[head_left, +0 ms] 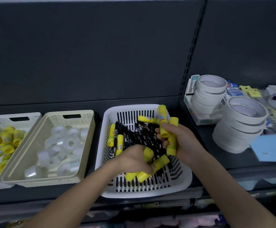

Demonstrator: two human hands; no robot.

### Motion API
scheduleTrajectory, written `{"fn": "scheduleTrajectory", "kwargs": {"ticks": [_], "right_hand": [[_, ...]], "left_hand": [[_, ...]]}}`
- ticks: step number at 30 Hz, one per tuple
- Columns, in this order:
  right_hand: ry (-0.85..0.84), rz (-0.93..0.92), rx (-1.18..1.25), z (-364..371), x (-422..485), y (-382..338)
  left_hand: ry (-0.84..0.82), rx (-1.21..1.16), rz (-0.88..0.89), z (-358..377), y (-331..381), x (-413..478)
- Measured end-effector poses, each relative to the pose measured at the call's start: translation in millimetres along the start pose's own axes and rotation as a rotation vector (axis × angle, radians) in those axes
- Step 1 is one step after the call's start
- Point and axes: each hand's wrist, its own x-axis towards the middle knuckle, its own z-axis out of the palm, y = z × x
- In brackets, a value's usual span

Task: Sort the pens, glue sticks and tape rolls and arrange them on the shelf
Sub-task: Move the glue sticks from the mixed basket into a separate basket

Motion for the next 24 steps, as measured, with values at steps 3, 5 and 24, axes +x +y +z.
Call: {"fn": "scheduleTrajectory", "kwargs": {"ticks": [3,5,24], "right_hand": [[0.012,-0.102,-0.082,15.8,2.8,-6.9],[-0.001,-0.152,-0.14,32.6,5.7,-11.2],[-0.153,0.036,-0.232,343.2,44.4,115.2]], "left_hand": [[0.178,-0.131,0.026,-24.9,-6.2,-11.6],[0.285,-0.208,0.05,-42.1,-11.4,-23.2],[0.856,-0.485,-0.121,-235.4,-206.3,-203.1]]}}
